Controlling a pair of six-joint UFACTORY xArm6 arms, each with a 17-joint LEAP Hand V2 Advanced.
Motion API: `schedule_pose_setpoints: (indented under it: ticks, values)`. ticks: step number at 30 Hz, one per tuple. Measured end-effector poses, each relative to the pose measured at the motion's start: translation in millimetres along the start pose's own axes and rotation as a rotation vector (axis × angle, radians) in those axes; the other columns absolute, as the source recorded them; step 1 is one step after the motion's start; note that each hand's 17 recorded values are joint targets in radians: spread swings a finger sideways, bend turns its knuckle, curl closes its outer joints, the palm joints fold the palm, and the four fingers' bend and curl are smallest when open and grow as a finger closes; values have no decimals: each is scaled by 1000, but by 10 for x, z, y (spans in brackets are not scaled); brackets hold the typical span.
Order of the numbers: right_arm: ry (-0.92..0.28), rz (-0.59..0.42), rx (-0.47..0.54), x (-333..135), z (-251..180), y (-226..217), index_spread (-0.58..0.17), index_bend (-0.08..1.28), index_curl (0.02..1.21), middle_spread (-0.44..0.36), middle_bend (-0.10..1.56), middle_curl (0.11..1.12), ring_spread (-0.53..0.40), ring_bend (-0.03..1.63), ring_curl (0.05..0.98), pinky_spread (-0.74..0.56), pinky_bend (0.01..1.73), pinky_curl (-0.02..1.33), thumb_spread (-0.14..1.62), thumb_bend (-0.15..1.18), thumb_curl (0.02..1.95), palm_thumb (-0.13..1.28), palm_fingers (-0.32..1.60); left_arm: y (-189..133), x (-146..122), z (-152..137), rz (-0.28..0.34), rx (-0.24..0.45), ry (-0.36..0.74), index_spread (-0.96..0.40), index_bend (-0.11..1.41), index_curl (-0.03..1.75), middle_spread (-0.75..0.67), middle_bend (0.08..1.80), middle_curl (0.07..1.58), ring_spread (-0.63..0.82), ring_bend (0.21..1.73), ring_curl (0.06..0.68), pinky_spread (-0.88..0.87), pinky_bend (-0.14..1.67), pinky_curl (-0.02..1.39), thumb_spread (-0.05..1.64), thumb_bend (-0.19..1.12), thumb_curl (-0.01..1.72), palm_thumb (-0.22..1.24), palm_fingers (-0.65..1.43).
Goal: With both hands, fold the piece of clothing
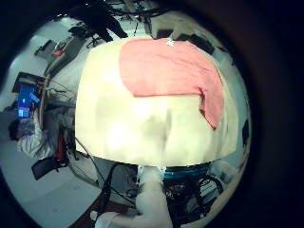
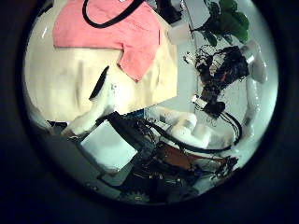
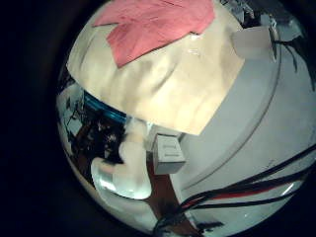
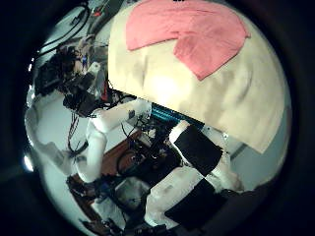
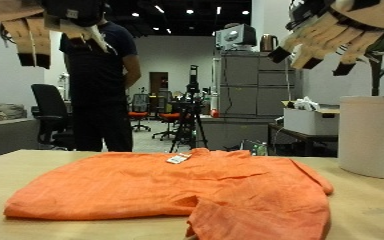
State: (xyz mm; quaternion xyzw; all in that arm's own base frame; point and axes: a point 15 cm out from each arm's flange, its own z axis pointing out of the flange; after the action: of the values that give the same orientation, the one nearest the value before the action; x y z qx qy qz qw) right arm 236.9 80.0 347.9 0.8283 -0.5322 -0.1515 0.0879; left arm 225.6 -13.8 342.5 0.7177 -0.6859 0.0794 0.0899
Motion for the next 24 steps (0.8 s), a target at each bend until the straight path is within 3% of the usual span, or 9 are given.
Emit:
schedule_pose_setpoints:
  ticks: [14, 20, 24]
  values:
    - [-4, -29, 4, -21, -18, 39, -295, 181, 333, 93, 190, 322, 256, 203, 264, 393, 189, 283, 1361, -10, 220, 569, 193, 4, -45, -30, -32, 6, 0, -7, 176, 337, 102, 194, 357, 401, 411, 192, 340, 199, 308, 1052, -23, 366, 629, 265]
    - [-5, -14, -10, 27, 5, 29, -297, 181, 332, 93, 190, 321, 255, 203, 264, 393, 189, 283, 1360, -10, 220, 569, 193, -80, 73, 182, 46, -49, -10, -11, 177, 342, 87, 196, 360, 412, 411, 190, 339, 199, 303, 1052, -23, 366, 629, 271]
    - [-9, 8, -6, 70, -40, 53, -297, 182, 332, 91, 192, 322, 254, 205, 264, 398, 189, 282, 1360, -10, 219, 569, 206, -200, 4, 461, 143, -140, -134, 10, 152, 332, 69, 195, 358, 418, 426, 194, 329, 208, 306, 1052, -23, 366, 629, 261]
